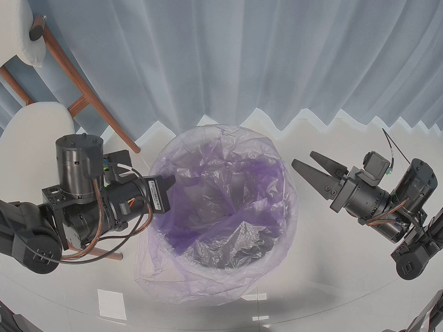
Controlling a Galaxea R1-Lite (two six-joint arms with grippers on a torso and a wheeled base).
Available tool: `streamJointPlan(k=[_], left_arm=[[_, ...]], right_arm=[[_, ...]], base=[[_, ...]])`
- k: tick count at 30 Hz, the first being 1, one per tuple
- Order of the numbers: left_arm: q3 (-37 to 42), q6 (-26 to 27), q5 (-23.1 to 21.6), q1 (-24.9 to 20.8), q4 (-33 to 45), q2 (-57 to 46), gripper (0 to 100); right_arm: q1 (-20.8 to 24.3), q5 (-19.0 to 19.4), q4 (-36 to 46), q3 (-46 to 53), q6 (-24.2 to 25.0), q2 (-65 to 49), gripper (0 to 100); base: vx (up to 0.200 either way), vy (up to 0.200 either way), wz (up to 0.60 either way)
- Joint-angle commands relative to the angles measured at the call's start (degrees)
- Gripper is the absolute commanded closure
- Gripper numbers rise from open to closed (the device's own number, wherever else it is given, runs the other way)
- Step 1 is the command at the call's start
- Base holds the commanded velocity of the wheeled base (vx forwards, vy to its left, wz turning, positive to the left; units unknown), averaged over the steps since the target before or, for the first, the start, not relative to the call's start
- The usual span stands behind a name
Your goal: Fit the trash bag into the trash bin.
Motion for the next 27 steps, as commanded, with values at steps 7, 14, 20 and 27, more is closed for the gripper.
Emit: streamJointPlan(k=[7,14,20,27], left_arm=[[0.93,-0.38,-3.48,3.92,-7.37,-1.15,100],[3.48,-0.73,-10.87,5.59,-11.50,-1.24,100],[3.31,-0.73,-11.04,5.68,-11.50,-1.24,100],[3.04,-1.26,-10.95,5.68,-12.56,-1.41,100]], right_arm=[[-2.15,-0.10,-0.85,3.09,3.81,2.07,0],[-2.85,-0.10,-0.85,1.25,4.16,1.46,0],[-2.50,-0.10,-0.85,1.69,6.00,1.63,0],[-2.41,-0.10,-0.76,1.42,6.00,2.16,0]], base=[[0.000,0.000,0.00],[0.000,0.000,0.00],[0.000,0.000,0.00],[0.000,0.000,0.00]])
